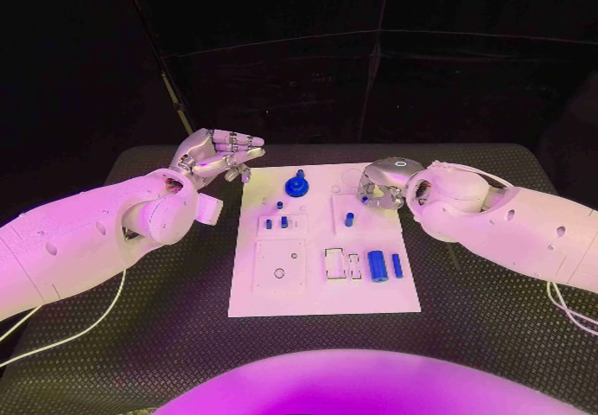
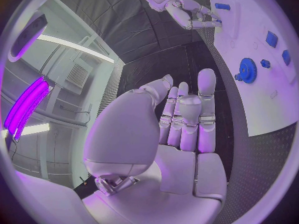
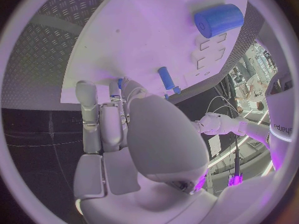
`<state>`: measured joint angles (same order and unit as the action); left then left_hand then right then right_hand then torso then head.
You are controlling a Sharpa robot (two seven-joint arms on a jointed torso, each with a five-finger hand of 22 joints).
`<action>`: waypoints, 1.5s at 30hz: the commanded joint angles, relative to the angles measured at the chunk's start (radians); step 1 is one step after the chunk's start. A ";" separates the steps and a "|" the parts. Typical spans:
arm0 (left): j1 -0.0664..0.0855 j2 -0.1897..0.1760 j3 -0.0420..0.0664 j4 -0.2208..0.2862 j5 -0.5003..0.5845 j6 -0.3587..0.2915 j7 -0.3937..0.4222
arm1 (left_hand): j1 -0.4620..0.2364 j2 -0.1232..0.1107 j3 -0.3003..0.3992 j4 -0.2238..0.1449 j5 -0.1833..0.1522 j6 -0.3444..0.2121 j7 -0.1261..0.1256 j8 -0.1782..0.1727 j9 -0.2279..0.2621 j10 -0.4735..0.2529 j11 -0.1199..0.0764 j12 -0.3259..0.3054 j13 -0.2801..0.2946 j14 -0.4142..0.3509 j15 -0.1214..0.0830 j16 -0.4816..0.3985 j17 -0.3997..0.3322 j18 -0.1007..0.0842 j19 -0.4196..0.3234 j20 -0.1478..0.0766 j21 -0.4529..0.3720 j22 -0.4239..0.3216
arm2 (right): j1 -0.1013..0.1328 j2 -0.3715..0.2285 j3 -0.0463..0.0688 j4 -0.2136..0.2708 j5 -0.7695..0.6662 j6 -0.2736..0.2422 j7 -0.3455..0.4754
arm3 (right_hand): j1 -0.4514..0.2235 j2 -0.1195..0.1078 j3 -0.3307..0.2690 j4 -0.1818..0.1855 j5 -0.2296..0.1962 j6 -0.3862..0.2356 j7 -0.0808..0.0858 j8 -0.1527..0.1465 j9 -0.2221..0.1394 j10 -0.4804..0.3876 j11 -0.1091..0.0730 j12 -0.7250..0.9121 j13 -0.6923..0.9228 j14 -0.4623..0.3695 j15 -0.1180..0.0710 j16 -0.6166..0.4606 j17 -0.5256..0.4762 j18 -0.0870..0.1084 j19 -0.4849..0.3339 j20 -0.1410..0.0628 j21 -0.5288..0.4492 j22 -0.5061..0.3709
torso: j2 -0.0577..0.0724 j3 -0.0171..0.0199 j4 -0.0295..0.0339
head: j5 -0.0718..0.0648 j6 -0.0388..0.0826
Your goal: Assemble the parts on the task board
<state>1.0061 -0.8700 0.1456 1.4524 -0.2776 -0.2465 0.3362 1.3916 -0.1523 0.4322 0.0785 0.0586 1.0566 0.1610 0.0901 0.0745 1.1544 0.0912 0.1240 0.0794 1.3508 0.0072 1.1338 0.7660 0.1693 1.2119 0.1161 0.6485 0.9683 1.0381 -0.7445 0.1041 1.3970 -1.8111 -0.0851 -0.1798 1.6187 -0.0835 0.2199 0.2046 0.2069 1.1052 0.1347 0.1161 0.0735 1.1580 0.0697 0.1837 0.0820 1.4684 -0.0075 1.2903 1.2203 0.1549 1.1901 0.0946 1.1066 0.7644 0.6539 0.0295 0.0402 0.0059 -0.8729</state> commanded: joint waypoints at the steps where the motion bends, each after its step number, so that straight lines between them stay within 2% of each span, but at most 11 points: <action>1: 0.001 0.001 0.001 0.000 0.009 -0.001 0.018 | 0.003 0.007 -0.006 0.002 -0.002 0.008 0.000 0.007 -0.001 0.001 0.003 0.003 0.000 -0.007 0.003 -0.006 -0.001 0.007 -0.007 -0.003 -0.002 -0.001 | -0.003 0.001 -0.004 -0.007 0.000 0.028 0.004 | -0.011 0.000 0.005 0.000 -0.004 0.002 0.003 -0.005 -0.001 0.005 0.001 -0.004 -0.001 0.047 -0.005 0.005 0.000 -0.008 0.001 -0.003 0.007 0.001 | 0.000 0.0000 0.0002 | -0.001 0.000; 11: 0.001 0.004 0.001 -0.003 0.009 0.005 0.010 | 0.004 0.005 -0.008 0.000 -0.002 0.003 0.004 0.005 -0.003 -0.005 0.006 0.004 -0.001 -0.010 0.004 -0.010 -0.007 0.008 -0.011 -0.003 -0.014 -0.008 | -0.004 0.017 -0.004 -0.031 -0.013 0.043 -0.008 | -0.025 -0.017 0.071 -0.032 0.002 0.012 0.004 -0.014 -0.002 0.020 0.002 -0.023 -0.012 0.045 -0.004 0.014 0.001 -0.009 -0.007 -0.002 0.024 0.017 | 0.000 -0.0001 0.0003 | -0.008 0.000; 17: 0.001 0.005 0.001 -0.004 0.009 0.006 0.006 | 0.004 0.004 -0.009 -0.001 -0.002 0.000 0.005 0.004 -0.004 -0.008 0.007 0.003 -0.001 -0.011 0.005 -0.013 -0.011 0.009 -0.014 -0.002 -0.021 -0.012 | -0.005 0.024 -0.027 -0.037 -0.028 0.049 -0.017 | -0.033 -0.025 0.091 -0.044 0.002 0.014 0.005 -0.017 -0.003 0.022 0.003 -0.030 -0.013 0.045 -0.003 0.018 0.003 -0.009 -0.009 -0.002 0.030 0.024 | -0.001 -0.0007 -0.0003 | -0.012 0.000; 21: 0.001 0.005 0.001 -0.004 0.009 0.008 0.005 | 0.005 0.004 -0.009 -0.002 -0.002 -0.002 0.005 0.004 -0.004 -0.010 0.007 0.004 -0.001 -0.013 0.005 -0.015 -0.014 0.009 -0.015 -0.002 -0.025 -0.015 | -0.005 0.025 -0.033 -0.036 -0.039 0.035 -0.022 | -0.046 -0.029 0.116 -0.057 0.005 0.023 0.004 -0.017 -0.001 0.032 0.003 -0.033 -0.013 0.045 -0.004 0.022 0.002 -0.011 -0.005 -0.002 0.044 0.041 | -0.002 -0.0004 -0.0002 | -0.012 0.000; 26: 0.001 0.005 0.001 -0.004 0.009 0.008 0.005 | 0.005 0.004 -0.009 -0.003 -0.002 -0.003 0.006 0.003 -0.004 -0.011 0.008 0.004 -0.002 -0.013 0.005 -0.016 -0.016 0.010 -0.016 -0.002 -0.028 -0.017 | -0.005 0.016 -0.037 -0.020 -0.043 -0.018 -0.022 | -0.066 -0.033 0.149 -0.079 0.013 0.040 0.001 -0.014 0.001 0.052 -0.002 -0.036 -0.011 0.044 -0.008 0.019 -0.010 -0.017 0.011 -0.004 0.072 0.080 | -0.002 -0.0001 -0.0006 | -0.012 0.000; 31: 0.000 0.004 0.001 -0.005 0.009 0.006 0.006 | 0.007 0.004 -0.009 -0.003 -0.002 -0.003 0.006 0.003 -0.005 -0.012 0.008 0.004 -0.002 -0.014 0.006 -0.016 -0.016 0.010 -0.017 -0.002 -0.030 -0.018 | -0.005 -0.005 -0.037 0.016 -0.046 -0.074 -0.020 | -0.073 -0.035 0.159 -0.087 0.013 0.044 0.001 -0.014 0.001 0.058 -0.003 -0.038 -0.011 0.045 -0.008 0.022 -0.009 -0.018 0.015 -0.005 0.079 0.089 | -0.002 0.0005 -0.0007 | -0.014 0.000; 39: -0.002 0.003 0.001 -0.008 0.009 0.005 0.007 | 0.008 0.005 -0.009 -0.004 -0.002 -0.003 0.006 0.003 -0.005 -0.012 0.008 0.004 -0.002 -0.014 0.006 -0.016 -0.016 0.010 -0.017 -0.002 -0.032 -0.019 | -0.005 -0.043 -0.034 0.076 -0.038 -0.154 -0.016 | -0.080 -0.038 0.170 -0.094 0.012 0.046 0.001 -0.015 0.001 0.059 -0.003 -0.041 -0.011 0.046 -0.009 0.028 -0.004 -0.019 0.019 -0.005 0.086 0.099 | -0.001 -0.0009 -0.0003 | -0.016 0.000; 41: -0.002 0.003 0.001 -0.008 0.009 0.005 0.007 | 0.008 0.005 -0.009 -0.004 -0.002 -0.003 0.006 0.003 -0.005 -0.012 0.008 0.004 -0.002 -0.014 0.006 -0.016 -0.016 0.010 -0.017 -0.002 -0.032 -0.019 | -0.005 -0.051 -0.031 0.090 -0.035 -0.171 -0.014 | -0.082 -0.039 0.172 -0.096 0.011 0.046 0.001 -0.015 0.001 0.060 -0.003 -0.042 -0.011 0.046 -0.008 0.028 -0.004 -0.020 0.019 -0.005 0.088 0.101 | 0.000 -0.0009 -0.0001 | -0.017 0.000; 45: -0.002 0.002 0.001 -0.008 0.009 0.006 0.006 | 0.008 0.005 -0.009 -0.004 -0.002 -0.003 0.006 0.003 -0.005 -0.012 0.008 0.004 -0.002 -0.014 0.006 -0.016 -0.016 0.010 -0.017 -0.002 -0.032 -0.019 | -0.004 -0.060 -0.018 0.114 -0.027 -0.188 -0.011 | -0.085 -0.040 0.173 -0.097 0.010 0.047 0.001 -0.016 0.001 0.060 -0.003 -0.042 -0.011 0.046 -0.008 0.029 -0.004 -0.020 0.019 -0.005 0.089 0.102 | 0.000 -0.0010 0.0000 | -0.016 0.000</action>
<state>1.0029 -0.8675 0.1456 1.4436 -0.2735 -0.2455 0.3345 1.3916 -0.1523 0.4293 0.0756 0.0586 1.0564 0.1609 0.0901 0.0716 1.1471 0.0984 0.1239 0.0792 1.3437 0.0143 1.1223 0.7508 0.1689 1.2012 0.1124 0.6215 0.9499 1.0316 -0.8031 0.0845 1.5018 -1.8461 -0.2180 -0.1996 1.5434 -0.1203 0.3856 0.1073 0.2186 1.1478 0.1382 0.1072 0.0752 1.2097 0.0645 0.1460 0.0717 1.4649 -0.0109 1.3149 1.2157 0.1552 1.2011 0.0911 1.1885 0.8656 0.6529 0.0288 0.0395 -0.0105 -0.8728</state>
